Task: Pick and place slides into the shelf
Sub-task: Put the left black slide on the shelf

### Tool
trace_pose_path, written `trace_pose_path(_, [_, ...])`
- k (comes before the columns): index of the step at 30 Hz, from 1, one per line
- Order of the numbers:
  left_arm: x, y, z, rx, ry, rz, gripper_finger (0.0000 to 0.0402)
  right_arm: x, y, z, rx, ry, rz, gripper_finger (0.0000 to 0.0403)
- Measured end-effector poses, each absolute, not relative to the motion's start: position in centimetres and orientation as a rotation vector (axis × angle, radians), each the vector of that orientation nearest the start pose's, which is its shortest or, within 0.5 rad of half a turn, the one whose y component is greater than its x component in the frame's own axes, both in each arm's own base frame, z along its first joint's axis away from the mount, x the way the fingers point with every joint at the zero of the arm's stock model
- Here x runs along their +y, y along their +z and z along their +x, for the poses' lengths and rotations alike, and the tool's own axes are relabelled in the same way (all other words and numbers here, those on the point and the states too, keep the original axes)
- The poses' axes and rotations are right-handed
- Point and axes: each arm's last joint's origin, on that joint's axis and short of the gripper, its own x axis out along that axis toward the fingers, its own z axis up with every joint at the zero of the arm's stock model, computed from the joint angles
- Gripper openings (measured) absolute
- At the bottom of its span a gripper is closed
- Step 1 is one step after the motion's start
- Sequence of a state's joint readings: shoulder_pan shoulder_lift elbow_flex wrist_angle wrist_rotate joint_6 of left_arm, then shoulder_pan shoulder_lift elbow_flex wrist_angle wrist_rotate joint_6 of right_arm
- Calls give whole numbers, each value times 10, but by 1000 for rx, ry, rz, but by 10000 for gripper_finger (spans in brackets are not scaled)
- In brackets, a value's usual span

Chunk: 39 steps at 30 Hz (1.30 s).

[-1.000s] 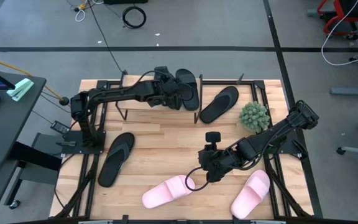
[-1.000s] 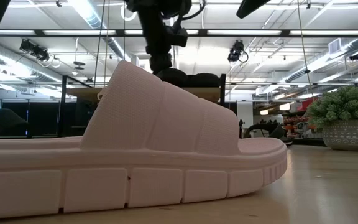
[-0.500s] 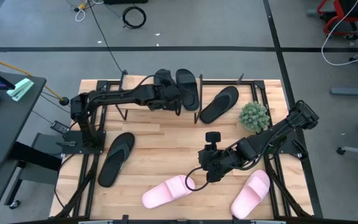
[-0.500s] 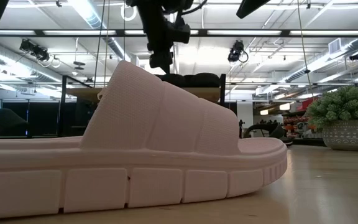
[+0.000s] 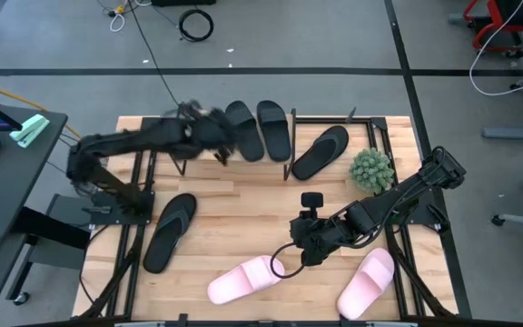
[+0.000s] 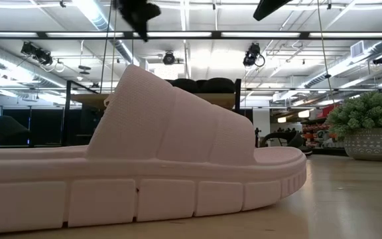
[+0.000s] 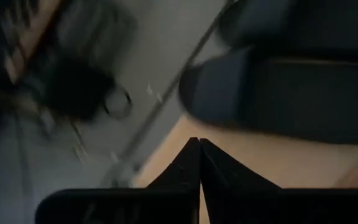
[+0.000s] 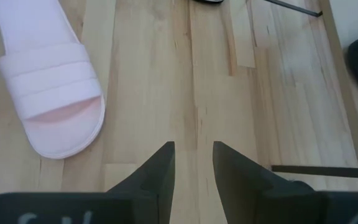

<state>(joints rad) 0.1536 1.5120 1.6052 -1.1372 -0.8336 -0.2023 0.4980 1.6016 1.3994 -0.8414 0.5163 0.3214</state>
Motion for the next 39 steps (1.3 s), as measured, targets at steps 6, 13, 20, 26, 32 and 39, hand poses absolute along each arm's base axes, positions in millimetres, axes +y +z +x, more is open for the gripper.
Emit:
trace_pose_path(6, [112, 354, 257, 933, 972, -68, 4, 143, 297, 294, 879, -183, -219, 114])
trace_pose_path(13, [163, 320, 254, 807, 885, -190, 3, 143, 297, 294, 875, -190, -221, 114])
trace_pose_path(20, [182, 300, 243, 789, 913, -238, 2, 143, 297, 294, 875, -190, -221, 114])
trace_pose_path(26, [181, 281, 243, 805, 908, -246, 2, 143, 297, 294, 875, -190, -222, 114])
trace_pose_path(32, [181, 266, 252, 710, 850, -281, 1, 143, 297, 294, 875, -190, -221, 114])
trace_pose_path(39, [183, 265, 258, 628, 854, -283, 1, 143, 297, 295, 871, -190, -218, 114])
